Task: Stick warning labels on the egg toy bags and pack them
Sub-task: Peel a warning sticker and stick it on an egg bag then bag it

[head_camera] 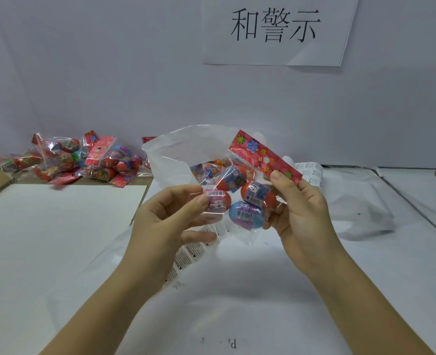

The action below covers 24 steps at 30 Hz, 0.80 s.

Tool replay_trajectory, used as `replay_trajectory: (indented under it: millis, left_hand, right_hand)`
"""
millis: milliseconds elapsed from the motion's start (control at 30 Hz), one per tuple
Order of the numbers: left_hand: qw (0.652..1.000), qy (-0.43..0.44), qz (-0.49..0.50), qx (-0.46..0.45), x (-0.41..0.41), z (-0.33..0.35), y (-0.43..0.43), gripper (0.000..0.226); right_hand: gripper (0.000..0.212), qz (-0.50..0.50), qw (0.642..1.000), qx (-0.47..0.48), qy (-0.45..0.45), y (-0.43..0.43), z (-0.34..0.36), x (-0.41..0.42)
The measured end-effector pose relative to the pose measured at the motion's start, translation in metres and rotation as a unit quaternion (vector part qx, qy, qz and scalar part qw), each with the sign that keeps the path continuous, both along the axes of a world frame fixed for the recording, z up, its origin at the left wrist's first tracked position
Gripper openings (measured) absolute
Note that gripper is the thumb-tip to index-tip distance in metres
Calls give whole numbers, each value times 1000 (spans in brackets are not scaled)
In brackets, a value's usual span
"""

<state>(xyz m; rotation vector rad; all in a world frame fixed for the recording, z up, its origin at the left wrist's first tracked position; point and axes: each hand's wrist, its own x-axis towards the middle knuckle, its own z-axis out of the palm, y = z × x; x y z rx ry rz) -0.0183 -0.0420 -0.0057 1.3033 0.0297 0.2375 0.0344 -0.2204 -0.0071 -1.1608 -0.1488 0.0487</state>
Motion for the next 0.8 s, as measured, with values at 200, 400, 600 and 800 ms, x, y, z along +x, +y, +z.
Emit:
replay_trajectory:
  millis: [200,400,600,800]
  left_hand:
    - [997,37,-48,-52,-1,1,1,19]
    - [1000,3,3,0,-1,2,-1,23]
    - [955,-214,30,202,-7,-11,-6,6]
    - [915,-320,-33,243,-10,-16,-10,9]
  right_hand:
    - [55,101,995,-22,-12,5,2,-3]
    - [57,42,998,-48,4,3,-2,1]
    - [42,7,998,-56,-5,5,-5,0]
    - [39,12,999,-36,23,4,-4,-2]
